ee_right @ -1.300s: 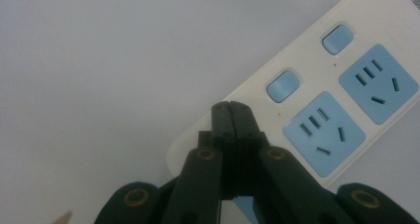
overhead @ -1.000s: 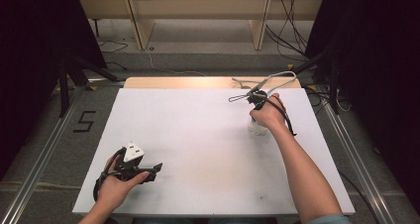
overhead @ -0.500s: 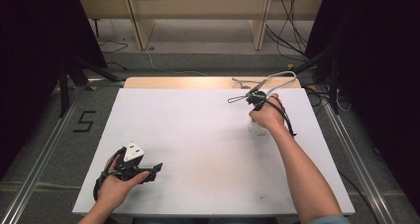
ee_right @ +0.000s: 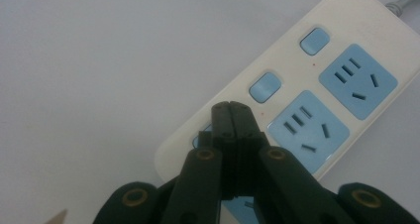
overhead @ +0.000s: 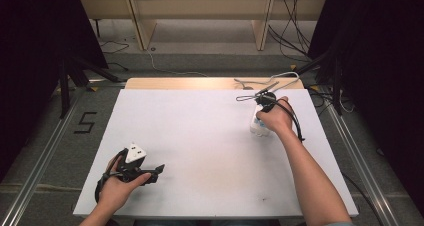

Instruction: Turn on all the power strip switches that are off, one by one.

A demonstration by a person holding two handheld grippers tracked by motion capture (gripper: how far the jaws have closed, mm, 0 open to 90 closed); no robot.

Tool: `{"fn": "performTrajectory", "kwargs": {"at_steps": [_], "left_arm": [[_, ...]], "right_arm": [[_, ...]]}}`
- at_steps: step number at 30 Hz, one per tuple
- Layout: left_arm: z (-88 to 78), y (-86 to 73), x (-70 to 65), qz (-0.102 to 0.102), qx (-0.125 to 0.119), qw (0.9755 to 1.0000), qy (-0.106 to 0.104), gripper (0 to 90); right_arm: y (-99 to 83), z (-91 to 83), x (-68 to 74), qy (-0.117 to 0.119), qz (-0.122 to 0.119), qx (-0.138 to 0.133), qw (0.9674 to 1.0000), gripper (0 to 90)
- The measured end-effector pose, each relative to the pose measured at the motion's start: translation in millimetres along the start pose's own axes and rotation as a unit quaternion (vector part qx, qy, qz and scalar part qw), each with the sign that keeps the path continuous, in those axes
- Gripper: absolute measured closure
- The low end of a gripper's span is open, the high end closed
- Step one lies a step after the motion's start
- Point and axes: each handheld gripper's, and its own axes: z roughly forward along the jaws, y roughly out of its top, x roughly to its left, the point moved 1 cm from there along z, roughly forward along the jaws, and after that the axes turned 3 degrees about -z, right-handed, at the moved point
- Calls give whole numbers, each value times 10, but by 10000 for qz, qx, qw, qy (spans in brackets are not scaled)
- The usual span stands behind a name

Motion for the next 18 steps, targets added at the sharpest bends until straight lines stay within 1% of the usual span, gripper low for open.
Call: {"fn": "performTrajectory", "kwargs": {"at_steps": [7,10,12,14,18], "left_arm": [[0,0,-4,-8,-6,10000,-3,210],[-3,1,-8,20,12,10000,-3,210],[-4,1,-10,14,24,10000,17,207],[-4,-1,-12,-38,-19,10000,27,207],[-7,-3,-11,-44,-22,10000,41,207]], "right_arm": [[-21,-71,2,52,11,-153,9999,900],[-29,-100,21,102,28,-187,9998,900],[-42,-117,30,131,5,-242,9996,900],[-63,-132,43,141,0,-277,9995,900],[-121,-160,66,205,7,-342,9992,897]]}}
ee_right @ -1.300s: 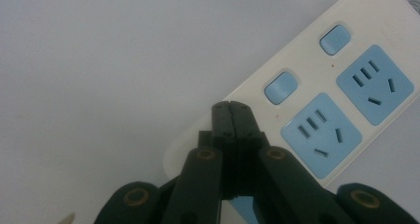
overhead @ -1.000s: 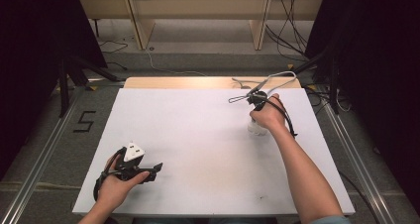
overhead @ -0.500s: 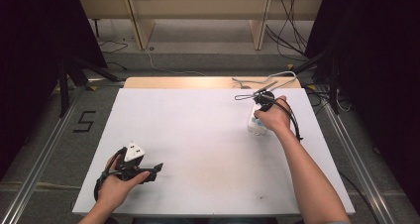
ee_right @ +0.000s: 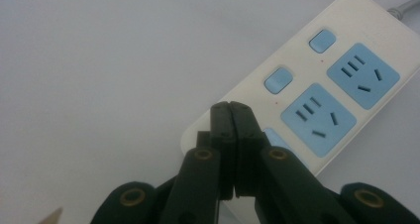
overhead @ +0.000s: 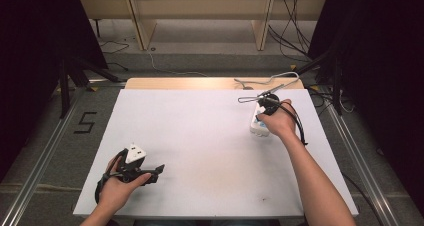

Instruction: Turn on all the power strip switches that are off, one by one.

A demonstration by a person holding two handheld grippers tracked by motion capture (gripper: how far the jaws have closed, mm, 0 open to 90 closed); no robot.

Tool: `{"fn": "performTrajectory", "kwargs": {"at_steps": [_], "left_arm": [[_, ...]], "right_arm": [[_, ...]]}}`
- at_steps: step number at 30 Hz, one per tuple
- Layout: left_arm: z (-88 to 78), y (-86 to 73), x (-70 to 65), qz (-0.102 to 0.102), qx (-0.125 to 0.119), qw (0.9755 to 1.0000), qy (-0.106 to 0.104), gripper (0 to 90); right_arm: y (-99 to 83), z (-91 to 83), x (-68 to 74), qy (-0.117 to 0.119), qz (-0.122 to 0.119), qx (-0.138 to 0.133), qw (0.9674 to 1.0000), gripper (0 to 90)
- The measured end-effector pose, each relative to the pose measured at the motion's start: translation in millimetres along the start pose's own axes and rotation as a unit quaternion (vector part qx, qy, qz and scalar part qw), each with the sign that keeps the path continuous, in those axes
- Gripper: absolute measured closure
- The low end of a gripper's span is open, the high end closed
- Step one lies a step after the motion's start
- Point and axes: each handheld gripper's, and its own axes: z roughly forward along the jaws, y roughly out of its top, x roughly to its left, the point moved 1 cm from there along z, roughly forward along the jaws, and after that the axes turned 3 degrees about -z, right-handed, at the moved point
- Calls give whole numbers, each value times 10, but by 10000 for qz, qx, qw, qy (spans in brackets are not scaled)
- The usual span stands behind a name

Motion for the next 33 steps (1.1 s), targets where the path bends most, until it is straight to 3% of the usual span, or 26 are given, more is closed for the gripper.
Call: {"fn": "performTrajectory", "kwargs": {"at_steps": [20,33], "left_arm": [[15,3,8,5,49,10000,24,206],[6,2,1,-2,42,10000,49,206]], "right_arm": [[-350,-244,107,278,-75,-449,9986,882],[-597,-323,343,450,-269,-656,9965,843]]}}
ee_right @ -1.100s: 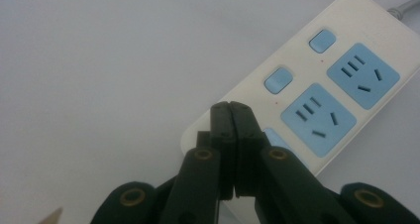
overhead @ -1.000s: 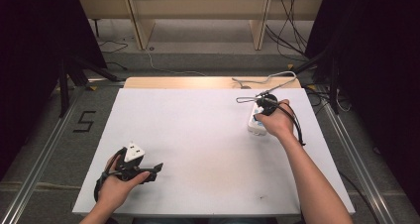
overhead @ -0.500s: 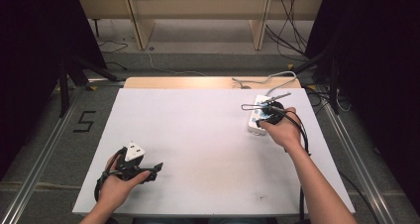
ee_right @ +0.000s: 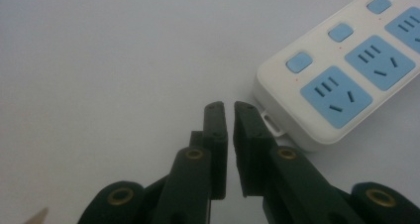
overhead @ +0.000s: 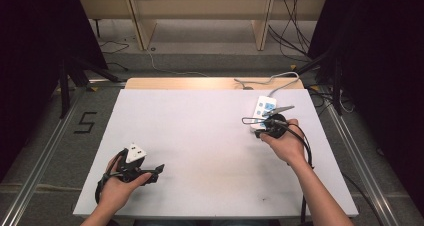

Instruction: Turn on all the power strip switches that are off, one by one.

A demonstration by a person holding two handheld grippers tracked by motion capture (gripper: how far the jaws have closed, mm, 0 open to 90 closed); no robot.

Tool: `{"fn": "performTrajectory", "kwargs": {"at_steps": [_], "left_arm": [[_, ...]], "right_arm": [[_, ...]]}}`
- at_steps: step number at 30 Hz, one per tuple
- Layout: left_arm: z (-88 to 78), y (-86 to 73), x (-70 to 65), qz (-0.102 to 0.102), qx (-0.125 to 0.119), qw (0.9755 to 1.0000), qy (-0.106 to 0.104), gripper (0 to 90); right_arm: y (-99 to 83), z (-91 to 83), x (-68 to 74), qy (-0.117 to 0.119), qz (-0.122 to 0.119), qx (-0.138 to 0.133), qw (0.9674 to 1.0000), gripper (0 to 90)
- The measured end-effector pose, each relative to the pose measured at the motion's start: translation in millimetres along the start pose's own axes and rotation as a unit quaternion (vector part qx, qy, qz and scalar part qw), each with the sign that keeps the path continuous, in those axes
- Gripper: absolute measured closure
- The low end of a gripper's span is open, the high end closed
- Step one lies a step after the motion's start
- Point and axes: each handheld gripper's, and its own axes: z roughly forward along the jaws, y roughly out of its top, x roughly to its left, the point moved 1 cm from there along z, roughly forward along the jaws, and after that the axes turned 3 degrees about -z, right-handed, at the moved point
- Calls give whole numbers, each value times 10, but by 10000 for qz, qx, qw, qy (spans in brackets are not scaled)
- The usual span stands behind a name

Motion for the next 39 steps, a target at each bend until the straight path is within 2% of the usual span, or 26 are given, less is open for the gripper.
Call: {"fn": "performTrajectory", "kwargs": {"at_steps": [15,30,39], "left_arm": [[-3,-3,10,-33,-28,10000,28,206],[-1,-3,14,-49,-41,10000,44,206],[1,2,25,-43,-66,10000,32,205]], "right_arm": [[-357,-119,63,28,-21,-297,9996,757],[-561,-180,200,126,-136,-720,9972,655],[-707,-208,245,164,-134,-837,9963,571]]}}
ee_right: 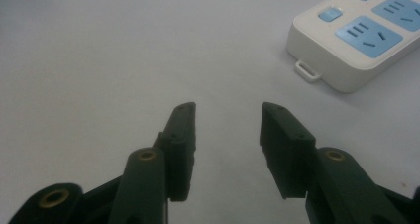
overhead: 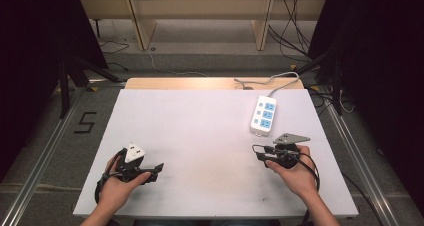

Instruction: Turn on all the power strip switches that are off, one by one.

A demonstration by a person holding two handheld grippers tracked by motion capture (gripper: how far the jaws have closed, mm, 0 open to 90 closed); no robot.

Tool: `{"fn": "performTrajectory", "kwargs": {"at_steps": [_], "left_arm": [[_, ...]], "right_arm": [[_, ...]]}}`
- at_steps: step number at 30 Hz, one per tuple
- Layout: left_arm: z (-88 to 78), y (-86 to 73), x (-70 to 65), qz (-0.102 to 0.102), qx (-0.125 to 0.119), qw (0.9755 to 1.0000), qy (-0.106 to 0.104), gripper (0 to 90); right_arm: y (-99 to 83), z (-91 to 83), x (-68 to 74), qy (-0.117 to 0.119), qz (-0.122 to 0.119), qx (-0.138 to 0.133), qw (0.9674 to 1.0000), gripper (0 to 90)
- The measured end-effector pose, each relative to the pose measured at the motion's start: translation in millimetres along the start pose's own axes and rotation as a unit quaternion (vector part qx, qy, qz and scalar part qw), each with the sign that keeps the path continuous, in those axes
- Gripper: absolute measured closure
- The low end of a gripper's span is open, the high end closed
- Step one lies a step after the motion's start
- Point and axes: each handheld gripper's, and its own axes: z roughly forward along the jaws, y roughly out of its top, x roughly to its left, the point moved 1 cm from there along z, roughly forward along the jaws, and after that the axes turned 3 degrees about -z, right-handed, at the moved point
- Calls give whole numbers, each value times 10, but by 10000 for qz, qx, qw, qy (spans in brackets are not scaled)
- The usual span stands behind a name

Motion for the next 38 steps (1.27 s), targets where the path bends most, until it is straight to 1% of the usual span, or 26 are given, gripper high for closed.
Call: {"fn": "performTrajectory", "kwargs": {"at_steps": [5,10,15,24,26,30,34,38], "left_arm": [[-4,-1,-14,8,1,10000,-4,205],[-8,-4,-22,38,23,10000,-15,205],[-9,-6,-21,39,36,10000,-20,205],[-5,-7,-16,37,28,10000,-23,205],[-6,-6,-11,60,39,10000,-20,205],[0,-8,-8,33,36,10000,-28,204],[4,-8,-7,36,47,10000,-31,204],[9,-6,-7,80,66,9999,-24,202]], "right_arm": [[-85,-23,14,12,-11,-107,9999,523],[-167,-37,45,60,-98,-181,9998,466],[-238,-38,53,28,-127,-233,9996,419],[-325,-69,75,97,-183,-386,9990,392],[-346,-87,82,84,-191,-404,9990,391],[-386,-107,82,66,-171,-441,9989,384],[-398,-112,74,55,-159,-492,9986,373],[-389,-111,97,96,-157,-557,9983,363]]}}
